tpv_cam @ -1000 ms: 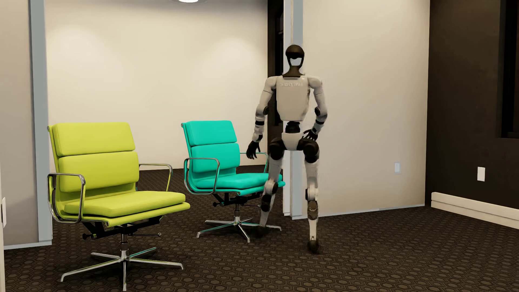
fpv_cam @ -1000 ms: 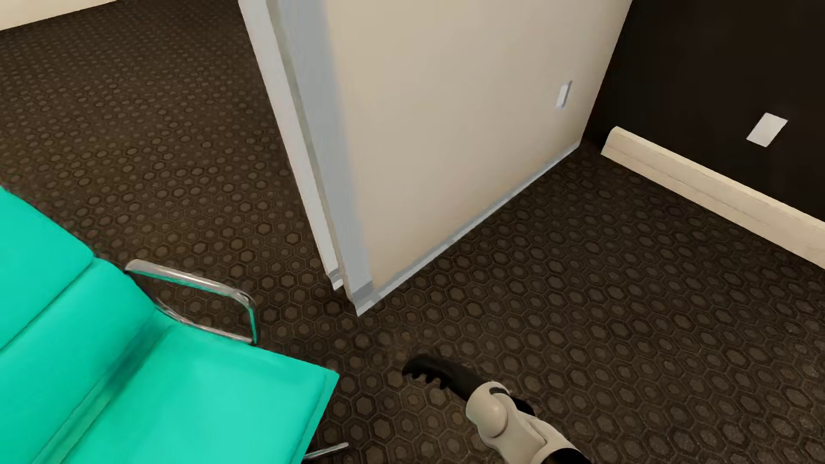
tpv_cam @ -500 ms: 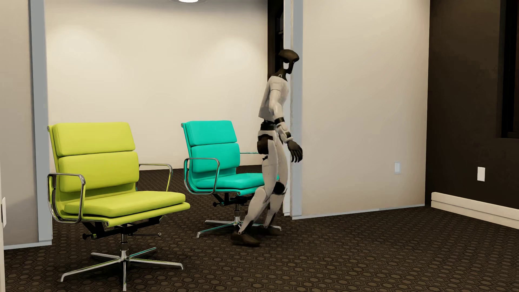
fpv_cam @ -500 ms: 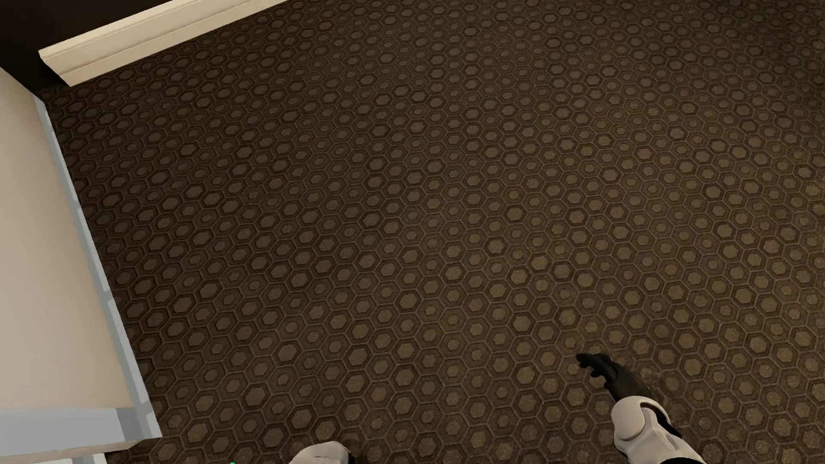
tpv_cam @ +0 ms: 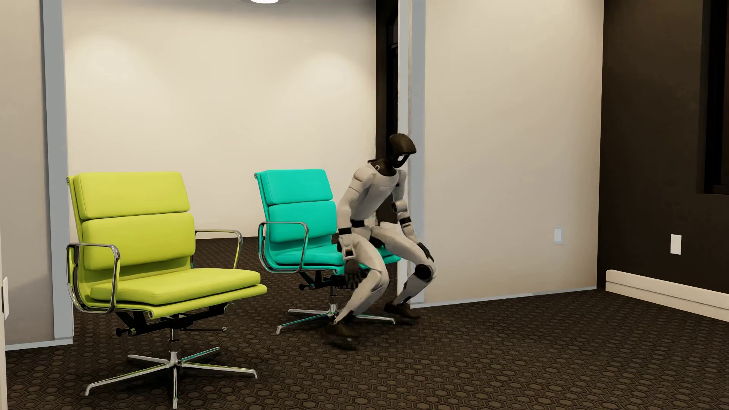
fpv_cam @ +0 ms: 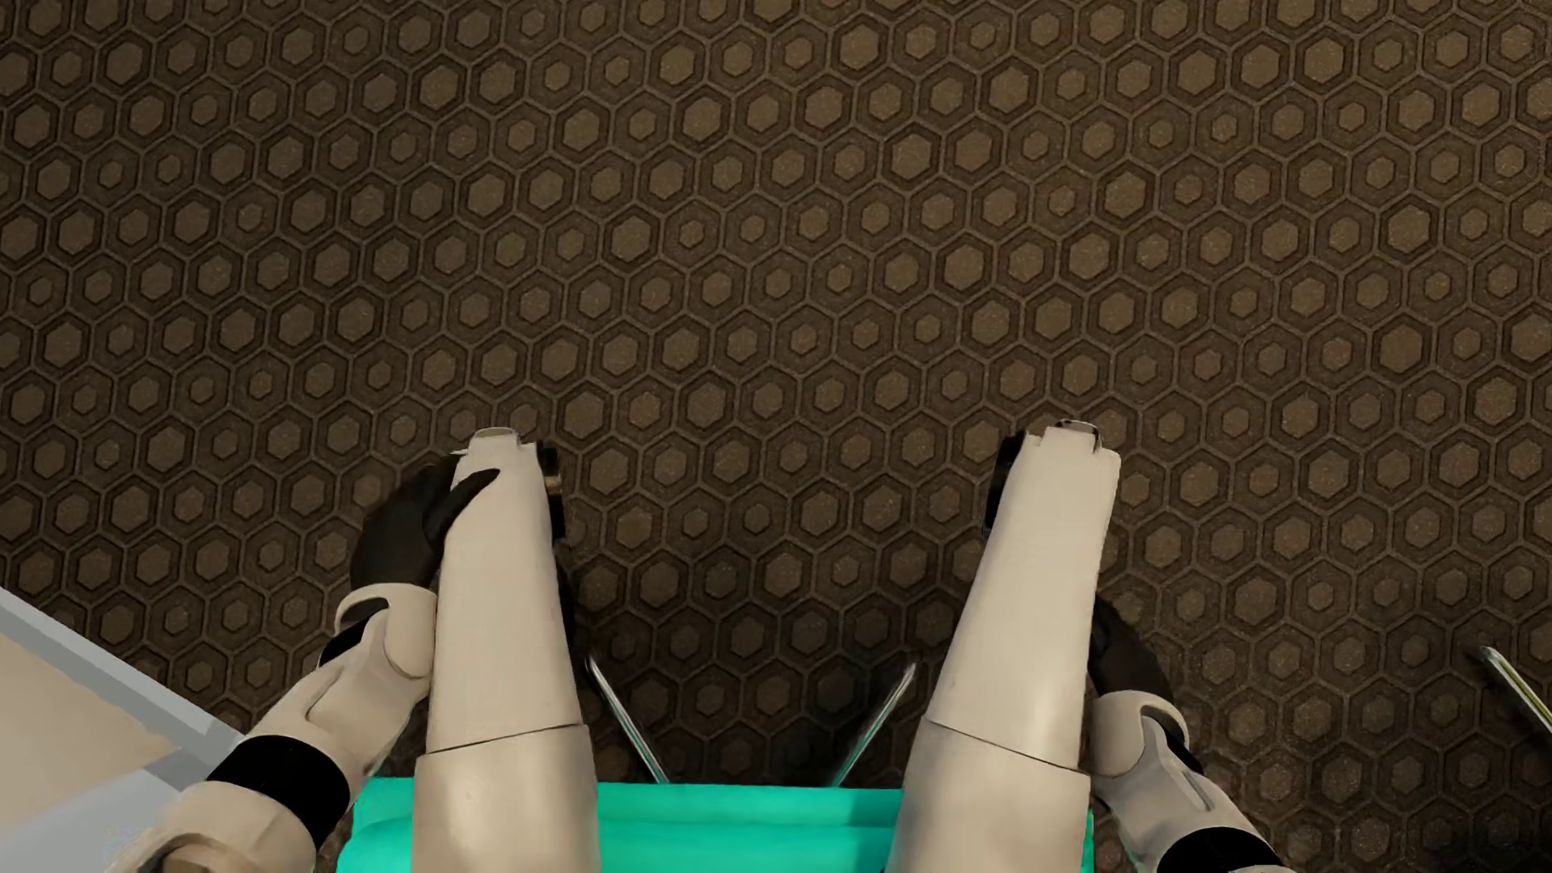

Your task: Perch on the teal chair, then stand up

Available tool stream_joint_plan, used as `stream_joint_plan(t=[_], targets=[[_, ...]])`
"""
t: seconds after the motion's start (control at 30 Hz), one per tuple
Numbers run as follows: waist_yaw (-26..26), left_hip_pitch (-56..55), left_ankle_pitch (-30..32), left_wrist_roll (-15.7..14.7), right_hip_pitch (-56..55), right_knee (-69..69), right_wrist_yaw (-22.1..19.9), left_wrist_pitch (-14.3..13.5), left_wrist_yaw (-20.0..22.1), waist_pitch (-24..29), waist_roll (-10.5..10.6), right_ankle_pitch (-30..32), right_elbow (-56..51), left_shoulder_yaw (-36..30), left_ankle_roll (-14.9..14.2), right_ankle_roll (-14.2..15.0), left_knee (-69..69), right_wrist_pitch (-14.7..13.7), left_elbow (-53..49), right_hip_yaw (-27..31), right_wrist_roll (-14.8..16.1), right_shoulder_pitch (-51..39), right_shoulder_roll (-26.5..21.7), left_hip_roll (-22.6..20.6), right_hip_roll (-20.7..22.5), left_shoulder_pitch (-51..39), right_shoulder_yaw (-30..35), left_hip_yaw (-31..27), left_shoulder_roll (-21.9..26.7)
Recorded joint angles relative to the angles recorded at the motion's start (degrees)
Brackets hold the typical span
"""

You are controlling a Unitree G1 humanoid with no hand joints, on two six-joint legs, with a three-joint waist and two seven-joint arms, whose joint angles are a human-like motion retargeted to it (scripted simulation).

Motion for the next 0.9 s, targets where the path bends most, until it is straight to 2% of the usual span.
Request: stream_joint_plan(t=[0.03,0.1,0.13,0.17,0.2,0.23,0.27,0.3,0.33,0.37,0.4,0.43,0.5,0.57,0.6,0.63,0.67,0.7,0.73,0.77,0.8,0.83,0.87,0.9], targets=[[0.05,-0.17,-0.12,-1.25,0.06,1.81,-1.18,0.84,2.72,1.23,0.12,0.12,-0.64,-1.27,-0.32,0.34,2.49,0.08,0.64,0.15,-0.38,-0.35,0.12,0.70,0.04,-1.14,0.20,-0.32,0.76],[-0.35,1.83,1.55,-2.85,3.34,1.40,-1.48,2.03,3.95,4.30,0.33,2.05,1.02,-2.29,-1.25,1.42,3.26,0.60,3.27,-1.47,-1.66,-1.21,1.71,1.64,-1.01,-2.62,1.05,-0.90,0.62],[-0.25,2.30,2.92,-4.11,4.32,1.24,-1.80,1.98,3.72,4.29,0.27,2.92,2.18,-2.45,-2.83,2.09,3.79,1.51,4.14,-2.05,-0.70,-0.45,2.08,2.68,-1.43,-2.71,1.65,-1.11,-0.31],[-0.26,3.44,3.30,-4.47,5.33,1.46,-0.17,2.23,4.36,4.07,-0.28,3.40,2.11,-2.68,-3.33,2.30,4.43,1.19,5.06,-2.31,-0.67,-0.09,2.19,3.97,-1.33,-1.96,1.63,-1.04,-0.61],[-0.27,4.38,3.23,-3.65,7.06,2.00,2.36,3.41,4.01,3.34,0.03,3.06,2.48,-2.07,-3.42,2.33,5.68,1.68,5.66,-2.75,-2.32,1.07,2.09,5.20,-1.22,-0.77,1.65,-1.02,-1.16],[-0.39,5.25,2.13,-3.62,8.86,2.79,3.09,3.41,4.36,2.90,0.59,1.89,2.23,-2.19,-2.97,2.71,6.91,0.02,6.14,-3.20,-2.49,1.61,1.71,5.17,-1.91,0.03,1.80,-1.13,-1.72],[-0.52,6.97,0.54,-4.39,10.32,3.22,4.19,2.68,3.74,2.25,0.47,1.00,2.69,-2.19,-1.88,2.64,7.11,0.84,6.79,-3.56,-4.00,2.20,1.94,4.98,-2.24,0.68,1.82,-0.67,-2.39],[-0.31,8.06,-0.99,-5.23,11.35,3.57,4.05,3.35,4.55,1.63,0.67,0.53,4.13,-2.06,-1.06,2.87,7.45,0.90,8.65,-3.75,-3.32,2.41,2.61,4.98,-2.22,0.56,1.84,-0.78,-3.68],[-0.20,8.48,-1.75,-6.27,11.98,3.63,3.84,3.33,4.60,1.03,0.66,0.34,6.55,-2.33,-0.55,3.22,7.55,1.57,10.25,-3.96,-0.94,2.14,4.32,4.48,-2.55,0.26,0.93,-0.84,-4.67],[0.15,8.94,-2.37,-6.74,12.75,3.34,2.47,3.67,4.90,0.99,0.70,0.20,8.47,-2.30,-0.56,3.55,7.60,1.07,12.17,-4.36,0.21,1.71,5.31,4.35,-2.75,-0.36,0.10,-0.87,-6.00],[0.13,9.07,-2.79,-6.86,12.54,3.31,2.75,3.90,4.99,0.32,0.36,0.22,9.54,-1.91,-0.31,3.98,7.51,2.14,13.06,-4.28,0.17,1.78,5.82,4.58,-2.88,-0.13,0.38,-0.64,-6.54],[0.15,9.16,-2.51,-7.33,13.02,3.28,1.79,3.87,4.71,0.61,0.43,0.23,10.71,-1.51,-0.61,4.16,7.51,2.14,14.01,-4.88,0.28,1.24,6.03,4.73,-3.12,-0.73,0.02,-0.61,-7.06],[-0.08,9.61,-2.19,-7.91,13.79,3.06,2.80,4.61,5.80,1.03,-0.07,0.46,11.50,-1.38,-1.33,4.20,7.87,2.37,14.08,-5.15,0.26,0.80,5.77,4.87,-3.67,-0.15,0.25,-0.34,-7.71],[-0.08,10.12,-1.62,-8.99,14.54,3.18,2.12,6.53,5.53,1.34,-0.52,0.61,10.72,-1.42,-1.85,4.64,8.25,2.99,15.13,-5.03,0.11,1.25,5.76,4.75,-4.14,-0.82,-0.21,-0.22,-7.66],[-0.15,10.52,-1.92,-8.51,14.78,3.27,2.26,4.62,5.68,1.74,-1.12,0.46,10.93,-1.97,-1.23,4.34,8.37,2.10,14.64,-5.11,-0.02,0.94,6.07,4.74,-4.08,-0.59,-0.56,-0.18,-7.12],[-0.24,10.36,-1.77,-8.05,14.87,3.35,2.34,4.38,5.35,1.95,-0.96,0.55,11.05,-2.23,0.40,4.93,7.43,2.10,14.76,-5.29,-0.22,0.65,6.41,4.45,-4.26,-0.80,-1.20,0.13,-6.65],[-0.01,9.62,-1.69,-8.23,14.59,3.44,2.35,4.92,4.61,2.02,-1.25,0.47,10.84,-2.02,-0.35,4.54,7.53,2.68,14.86,-5.27,-0.33,0.75,6.37,4.18,-4.21,-1.01,-1.46,0.14,-6.44],[0.10,8.73,-0.26,-7.43,14.58,3.39,2.89,4.34,4.86,2.78,-1.34,0.31,10.73,-2.03,-0.22,4.48,7.97,2.87,14.84,-5.32,-1.41,0.58,6.16,3.64,-4.23,-1.42,-1.52,0.06,-6.30],[0.27,7.99,-1.05,-7.72,14.19,3.24,2.56,3.87,5.34,3.61,-1.65,0.14,10.81,-1.41,-1.91,4.01,8.79,1.63,15.07,-5.15,-1.07,-0.17,5.85,3.70,-3.86,-2.30,-1.34,-0.01,-6.50],[0.39,6.63,-0.86,-7.85,13.23,3.17,2.02,3.02,4.95,4.04,-1.79,-0.38,10.23,-2.03,-2.07,3.03,9.03,0.91,14.55,-4.87,-0.66,-0.76,5.72,3.17,-3.46,-2.41,-0.99,0.30,-5.99],[0.09,5.58,-0.15,-7.97,12.30,3.26,3.70,3.05,3.66,4.29,-1.91,-0.40,10.54,-1.39,-3.18,2.96,8.45,1.41,14.42,-4.79,-1.51,-1.35,5.71,3.09,-3.31,-2.03,-1.15,0.50,-5.44],[0.16,4.50,0.21,-8.09,10.59,3.24,3.17,4.25,3.88,4.02,-1.82,-0.46,9.77,-0.88,-3.97,3.04,7.25,0.73,15.02,-4.19,-0.81,-1.81,5.29,2.85,-2.92,-2.05,-0.91,0.87,-5.26],[0.13,3.39,-0.70,-8.16,8.61,2.99,3.21,2.81,3.71,3.37,-1.63,-0.51,9.95,-0.81,-1.82,3.41,6.07,-0.31,15.91,-3.73,-0.51,-2.61,5.09,2.39,-2.45,-1.80,-0.81,1.04,-4.72],[0.39,0.48,-0.04,-8.71,7.13,1.96,3.68,2.93,4.27,2.17,-0.90,-0.41,10.07,-0.52,-2.13,2.93,6.01,-0.40,16.47,-3.94,-0.56,-3.13,4.82,2.79,-1.37,-0.88,-0.77,0.05,-4.68]])
